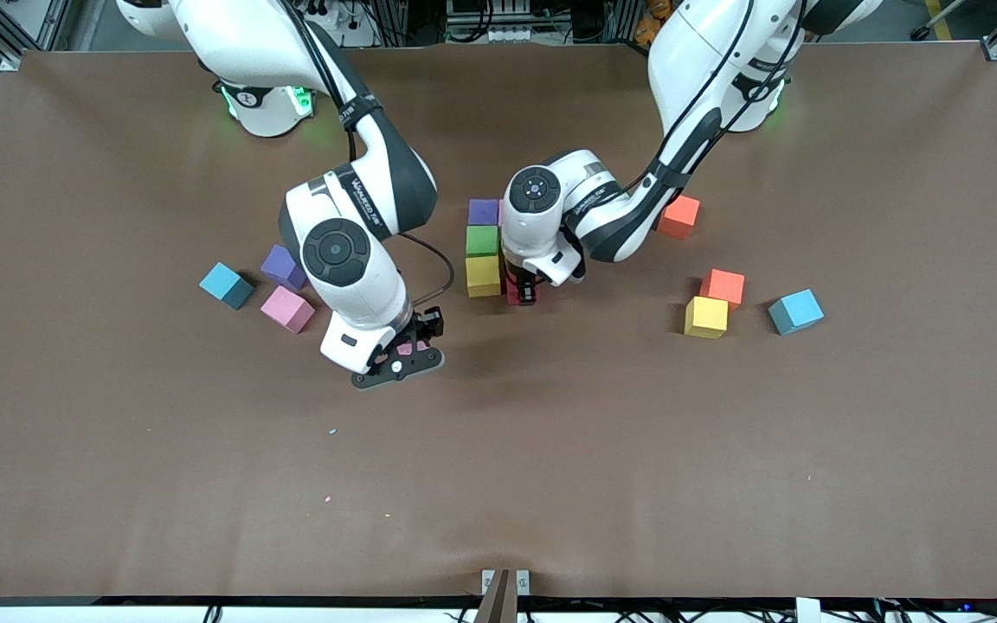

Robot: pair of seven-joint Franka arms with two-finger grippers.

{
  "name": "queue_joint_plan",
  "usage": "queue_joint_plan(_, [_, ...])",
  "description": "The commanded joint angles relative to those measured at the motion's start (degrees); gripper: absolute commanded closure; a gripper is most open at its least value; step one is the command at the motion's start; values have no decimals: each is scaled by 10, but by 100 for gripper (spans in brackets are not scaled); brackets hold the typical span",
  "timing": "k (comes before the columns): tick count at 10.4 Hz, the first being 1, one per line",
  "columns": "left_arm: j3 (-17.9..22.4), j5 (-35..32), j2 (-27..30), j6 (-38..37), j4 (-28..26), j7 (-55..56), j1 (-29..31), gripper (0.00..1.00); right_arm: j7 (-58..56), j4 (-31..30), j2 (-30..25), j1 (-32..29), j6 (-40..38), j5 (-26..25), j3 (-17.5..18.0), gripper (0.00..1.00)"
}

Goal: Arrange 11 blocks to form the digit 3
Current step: 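Carry pink to the column with the left gripper while the right lifts lavender, then set pink below yellow with the left gripper while the right holds lavender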

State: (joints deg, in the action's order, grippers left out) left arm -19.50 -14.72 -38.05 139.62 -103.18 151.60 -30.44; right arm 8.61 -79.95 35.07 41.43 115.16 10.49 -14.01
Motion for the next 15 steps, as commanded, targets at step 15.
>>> queue_joint_plan(15, [-4, -19, 2, 33, -18, 15, -15, 94, 3, -7, -2, 11, -8, -1, 1, 78])
